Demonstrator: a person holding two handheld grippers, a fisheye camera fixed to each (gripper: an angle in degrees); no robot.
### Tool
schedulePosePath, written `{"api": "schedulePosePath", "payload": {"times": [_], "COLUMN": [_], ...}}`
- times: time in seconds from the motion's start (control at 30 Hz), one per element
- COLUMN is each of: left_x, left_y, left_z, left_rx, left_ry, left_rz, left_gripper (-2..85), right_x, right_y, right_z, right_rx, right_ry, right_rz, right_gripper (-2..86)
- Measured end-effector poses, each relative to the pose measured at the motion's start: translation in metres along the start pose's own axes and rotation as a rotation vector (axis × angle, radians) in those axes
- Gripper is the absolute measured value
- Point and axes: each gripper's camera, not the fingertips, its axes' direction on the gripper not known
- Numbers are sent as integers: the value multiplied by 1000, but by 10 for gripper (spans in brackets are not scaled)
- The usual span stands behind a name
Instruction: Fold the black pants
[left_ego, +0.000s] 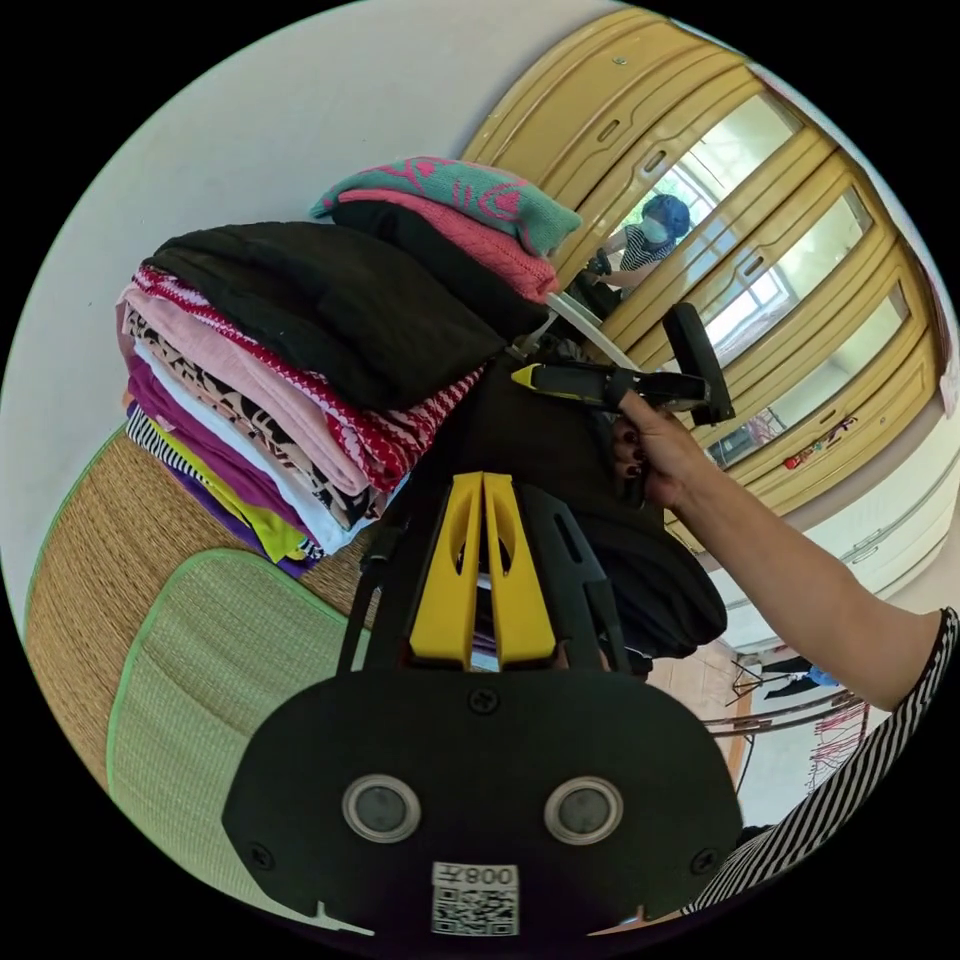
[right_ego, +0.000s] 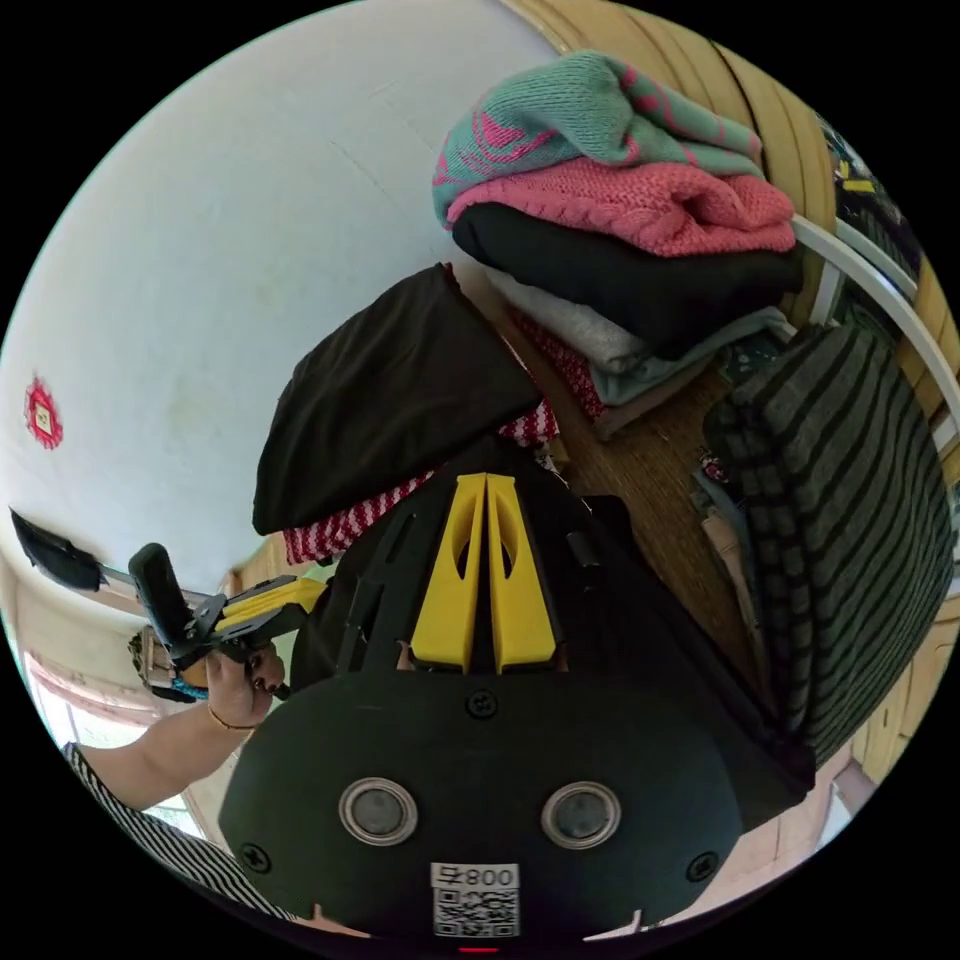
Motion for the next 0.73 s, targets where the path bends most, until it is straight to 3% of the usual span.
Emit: {"api": "schedulePosePath", "payload": {"times": [0.2, 0.4, 0.53, 0.73], "left_x": [-10, -24, -28, -36], "left_y": [11, 34, 62, 108], "left_z": [-16, -41, -59, -67], "left_rx": [28, 113, 148, 65], "left_ry": [127, 238, 267, 240], "left_rz": [-18, -79, -91, -122], "left_gripper": [0, 0, 0, 0], "right_x": [33, 84, 102, 110], "right_y": [21, 48, 43, 38], "right_z": [-50, -107, -102, -61], "right_rx": [99, 225, 128, -66], "right_ry": [-180, 93, 266, 506], "right_rz": [-13, 10, 11, -73], "right_gripper": [8, 64, 117, 132]}}
